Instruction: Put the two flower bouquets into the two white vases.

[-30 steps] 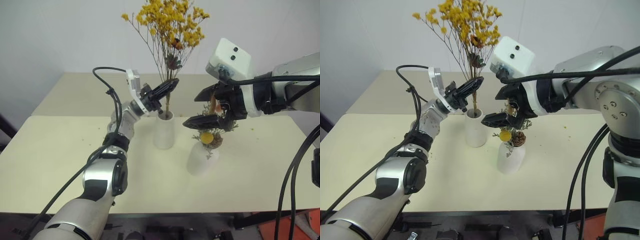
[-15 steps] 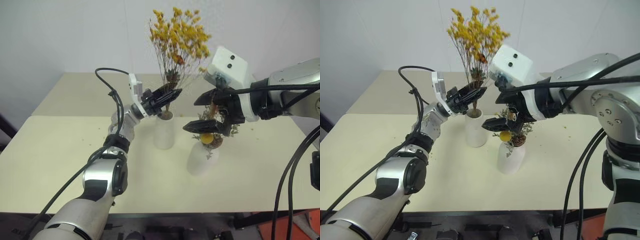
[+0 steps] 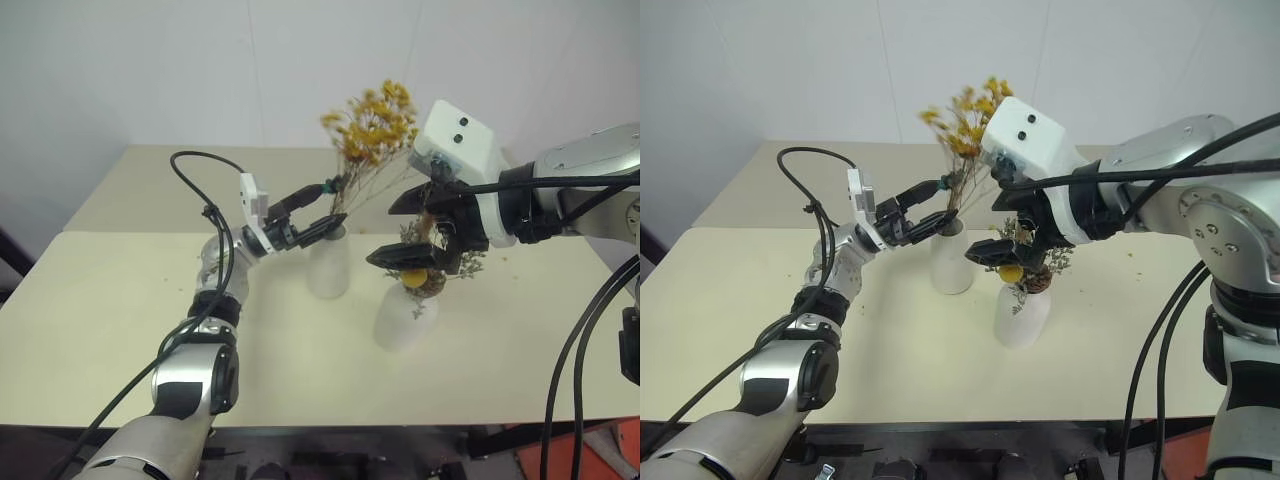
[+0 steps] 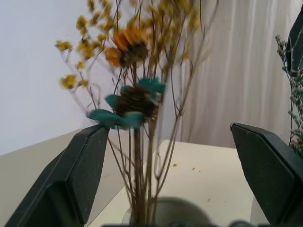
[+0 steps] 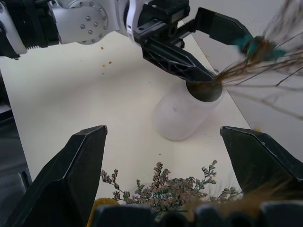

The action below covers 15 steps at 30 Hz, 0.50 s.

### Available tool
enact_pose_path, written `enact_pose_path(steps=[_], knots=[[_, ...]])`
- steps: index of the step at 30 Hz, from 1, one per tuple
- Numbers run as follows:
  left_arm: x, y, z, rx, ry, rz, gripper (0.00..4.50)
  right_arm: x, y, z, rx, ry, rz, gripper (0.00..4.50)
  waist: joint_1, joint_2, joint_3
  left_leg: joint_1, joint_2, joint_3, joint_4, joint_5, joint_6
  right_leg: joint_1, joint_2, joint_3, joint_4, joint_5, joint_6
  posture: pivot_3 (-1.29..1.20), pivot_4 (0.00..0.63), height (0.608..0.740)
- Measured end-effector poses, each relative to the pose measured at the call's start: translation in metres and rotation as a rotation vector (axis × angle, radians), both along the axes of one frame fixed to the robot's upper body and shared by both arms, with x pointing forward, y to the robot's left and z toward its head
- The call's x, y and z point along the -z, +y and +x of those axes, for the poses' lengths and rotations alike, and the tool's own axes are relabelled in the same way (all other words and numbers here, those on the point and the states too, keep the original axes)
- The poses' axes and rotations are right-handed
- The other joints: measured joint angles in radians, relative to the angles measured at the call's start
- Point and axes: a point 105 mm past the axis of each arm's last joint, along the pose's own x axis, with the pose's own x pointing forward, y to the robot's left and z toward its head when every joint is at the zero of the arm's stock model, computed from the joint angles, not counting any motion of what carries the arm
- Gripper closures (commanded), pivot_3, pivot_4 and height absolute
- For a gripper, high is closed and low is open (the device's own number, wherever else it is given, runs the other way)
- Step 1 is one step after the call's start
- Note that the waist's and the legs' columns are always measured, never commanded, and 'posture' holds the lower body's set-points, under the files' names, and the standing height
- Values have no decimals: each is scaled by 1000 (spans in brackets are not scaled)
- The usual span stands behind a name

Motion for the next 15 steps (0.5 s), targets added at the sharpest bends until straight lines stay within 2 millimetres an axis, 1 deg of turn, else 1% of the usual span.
enact_pose_path(steps=[2, 8, 12, 15], knots=[[1, 1, -2, 7, 1, 7, 32, -1, -1, 1, 10, -7, 1, 0, 0, 0, 0, 0, 0, 0, 0, 0, 0, 0, 0, 0, 0, 0, 0, 0, 150, 740], [-7, 13, -11, 0, -39, 16, 32, -1, -2, 4, 24, -10, 4, 0, -2, 0, 0, 0, 0, 0, 0, 0, 0, 0, 0, 0, 0, 0, 0, 0, 150, 740], [-4, 30, -19, -28, -25, 20, 32, -1, -2, 4, 24, -10, 5, 0, -6, 0, 0, 1, 0, 0, 0, 0, 0, 0, 0, 0, 0, 0, 0, 0, 150, 740], [-11, 44, -23, -57, -6, -41, 32, -1, -2, 4, 22, -9, 5, 0, -3, 0, 0, 1, 0, 0, 0, 0, 0, 0, 0, 0, 0, 0, 0, 0, 150, 740]])
